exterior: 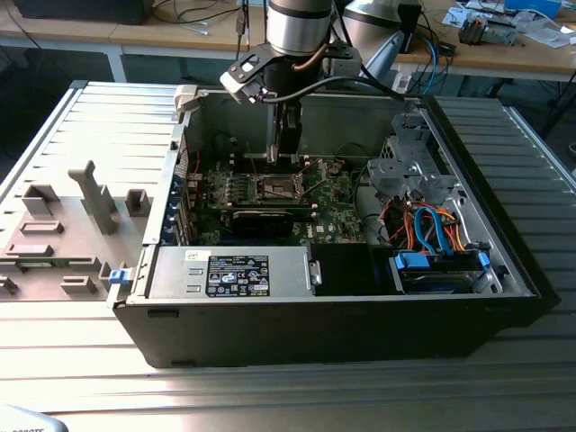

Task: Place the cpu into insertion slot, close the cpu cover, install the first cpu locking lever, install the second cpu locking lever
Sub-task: 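Place the cpu into insertion slot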

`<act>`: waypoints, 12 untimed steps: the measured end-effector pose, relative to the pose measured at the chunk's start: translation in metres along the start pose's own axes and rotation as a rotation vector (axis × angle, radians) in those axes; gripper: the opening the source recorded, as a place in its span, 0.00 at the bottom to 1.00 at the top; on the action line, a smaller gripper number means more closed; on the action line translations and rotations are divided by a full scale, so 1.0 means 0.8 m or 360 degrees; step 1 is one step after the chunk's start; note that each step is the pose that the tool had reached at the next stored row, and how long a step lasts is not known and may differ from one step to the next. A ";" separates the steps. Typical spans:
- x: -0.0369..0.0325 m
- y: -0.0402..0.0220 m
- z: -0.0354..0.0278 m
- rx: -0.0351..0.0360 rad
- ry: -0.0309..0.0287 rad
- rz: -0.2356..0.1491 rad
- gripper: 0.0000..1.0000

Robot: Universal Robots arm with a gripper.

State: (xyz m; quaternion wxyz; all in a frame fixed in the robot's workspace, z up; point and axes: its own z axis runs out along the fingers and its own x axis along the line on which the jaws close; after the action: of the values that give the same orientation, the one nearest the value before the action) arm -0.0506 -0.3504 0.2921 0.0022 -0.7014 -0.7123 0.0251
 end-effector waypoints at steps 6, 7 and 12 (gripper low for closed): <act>0.0000 -0.0013 0.0003 0.0000 0.00000 0.0000 0.55; 0.0000 -0.0016 0.0004 0.0000 0.00000 0.0000 0.55; 0.0001 -0.0027 0.0007 0.0000 0.00000 0.0000 0.55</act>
State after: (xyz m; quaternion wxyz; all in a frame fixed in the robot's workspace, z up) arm -0.0528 -0.3504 0.2916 0.0022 -0.7014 -0.7123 0.0251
